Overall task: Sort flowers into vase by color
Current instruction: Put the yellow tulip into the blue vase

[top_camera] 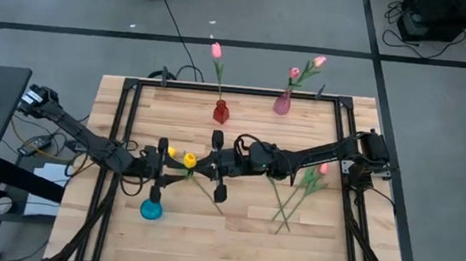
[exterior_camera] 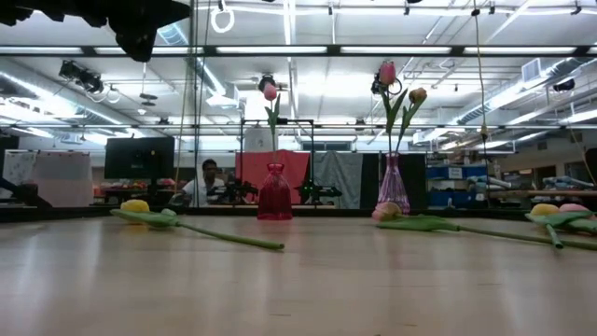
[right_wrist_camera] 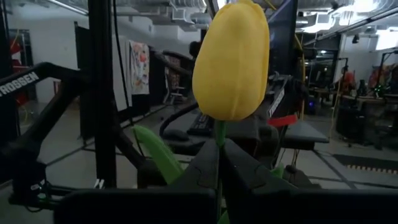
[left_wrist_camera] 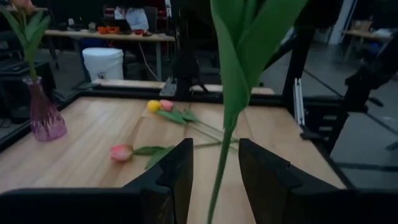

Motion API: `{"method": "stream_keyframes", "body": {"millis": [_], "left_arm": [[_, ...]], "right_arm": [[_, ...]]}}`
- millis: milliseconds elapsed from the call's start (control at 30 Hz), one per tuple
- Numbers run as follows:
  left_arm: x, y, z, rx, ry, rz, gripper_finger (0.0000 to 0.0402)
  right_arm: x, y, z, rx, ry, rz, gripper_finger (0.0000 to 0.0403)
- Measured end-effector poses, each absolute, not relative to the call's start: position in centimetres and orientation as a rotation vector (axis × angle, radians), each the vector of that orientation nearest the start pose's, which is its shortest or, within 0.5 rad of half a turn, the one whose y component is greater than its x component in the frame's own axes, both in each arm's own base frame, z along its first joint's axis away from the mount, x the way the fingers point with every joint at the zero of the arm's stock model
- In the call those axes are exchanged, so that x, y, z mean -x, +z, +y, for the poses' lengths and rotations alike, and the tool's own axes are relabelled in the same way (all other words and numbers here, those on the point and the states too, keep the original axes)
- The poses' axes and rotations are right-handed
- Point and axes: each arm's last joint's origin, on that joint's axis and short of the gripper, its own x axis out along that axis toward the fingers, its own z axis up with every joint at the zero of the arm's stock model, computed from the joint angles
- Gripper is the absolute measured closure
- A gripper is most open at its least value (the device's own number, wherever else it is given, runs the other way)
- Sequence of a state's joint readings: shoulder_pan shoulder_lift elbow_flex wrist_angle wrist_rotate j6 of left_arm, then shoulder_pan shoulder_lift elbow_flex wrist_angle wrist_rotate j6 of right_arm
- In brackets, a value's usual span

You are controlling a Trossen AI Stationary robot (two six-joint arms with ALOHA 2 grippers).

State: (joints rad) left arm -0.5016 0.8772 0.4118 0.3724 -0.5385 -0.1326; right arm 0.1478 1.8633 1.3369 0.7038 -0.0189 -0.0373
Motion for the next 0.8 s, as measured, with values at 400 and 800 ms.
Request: {"method": "stream_keyframes", "body": {"millis": [400, 800], "left_arm": [[-18.37, 23.75, -7.99, 0.07, 0.066, 0.059, 0.0269], [-18.41, 24.34, -8.06, 0.055, 0.035, 0.005, 0.0389]], "right_arm": [[-42.85, 30.19, 6.42, 0.045, 0.161, -0.179, 0.0386], [-42.84, 30.25, 6.33, 0.031, 0.135, -0.182, 0.0357]]}}
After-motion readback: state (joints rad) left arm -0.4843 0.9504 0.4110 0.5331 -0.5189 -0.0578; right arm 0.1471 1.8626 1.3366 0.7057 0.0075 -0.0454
